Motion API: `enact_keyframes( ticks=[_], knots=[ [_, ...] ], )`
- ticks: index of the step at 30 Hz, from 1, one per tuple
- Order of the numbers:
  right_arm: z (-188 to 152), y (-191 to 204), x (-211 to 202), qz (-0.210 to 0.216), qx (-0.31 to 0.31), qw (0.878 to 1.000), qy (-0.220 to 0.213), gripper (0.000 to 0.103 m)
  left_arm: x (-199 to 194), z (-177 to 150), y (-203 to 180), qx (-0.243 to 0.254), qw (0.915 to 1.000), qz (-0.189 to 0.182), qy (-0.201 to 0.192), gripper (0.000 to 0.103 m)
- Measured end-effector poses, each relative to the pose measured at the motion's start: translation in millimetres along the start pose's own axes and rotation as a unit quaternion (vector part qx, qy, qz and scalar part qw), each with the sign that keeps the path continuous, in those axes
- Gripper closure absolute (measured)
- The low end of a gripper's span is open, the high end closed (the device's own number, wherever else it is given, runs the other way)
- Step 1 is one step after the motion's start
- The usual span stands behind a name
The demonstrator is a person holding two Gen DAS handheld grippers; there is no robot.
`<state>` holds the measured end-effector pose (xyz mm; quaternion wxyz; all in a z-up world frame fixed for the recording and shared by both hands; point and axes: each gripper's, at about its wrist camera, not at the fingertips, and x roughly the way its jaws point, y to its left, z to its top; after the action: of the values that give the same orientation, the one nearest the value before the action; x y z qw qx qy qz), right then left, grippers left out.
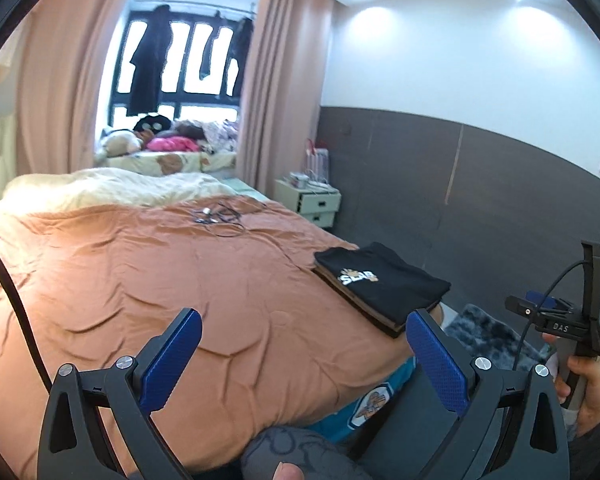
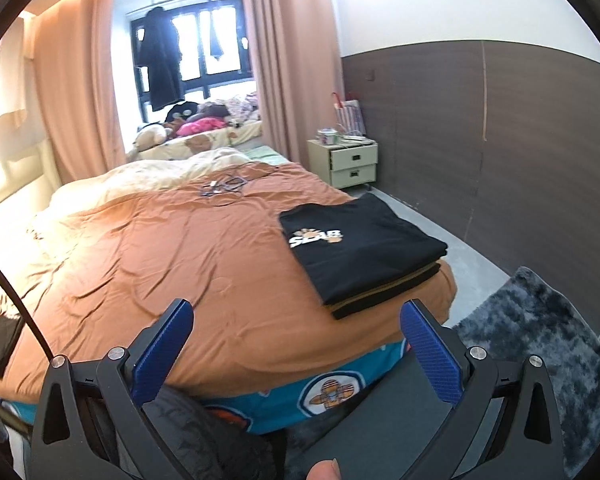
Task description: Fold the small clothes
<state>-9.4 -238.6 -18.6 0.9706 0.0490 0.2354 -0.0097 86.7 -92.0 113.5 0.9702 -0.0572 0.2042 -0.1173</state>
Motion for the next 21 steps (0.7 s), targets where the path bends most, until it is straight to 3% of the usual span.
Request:
enact_keyframes(
  ticks=[9,12,21],
  knots=[
    [-27.7,-1.6,-33.2,0.014,-0.015,1.000,-0.016,0.000,-53.9,-36.6,14.9,-0.012,0.9989,0.040,-0.023,0.000],
    [-37.2,1.9,-41.2,0.014,-0.029,0.999,-0.016,0.000,-69.3,-50.8,13.8,-0.004,0.9964,0.075,-0.039,0.000],
    [-51.5,13.4,-52.9,0.037,-0.042,0.998,0.002,0.000,-86.8,-88.9,8.4,0.000,0.9976,0.067,-0.021,0.000]
  ],
)
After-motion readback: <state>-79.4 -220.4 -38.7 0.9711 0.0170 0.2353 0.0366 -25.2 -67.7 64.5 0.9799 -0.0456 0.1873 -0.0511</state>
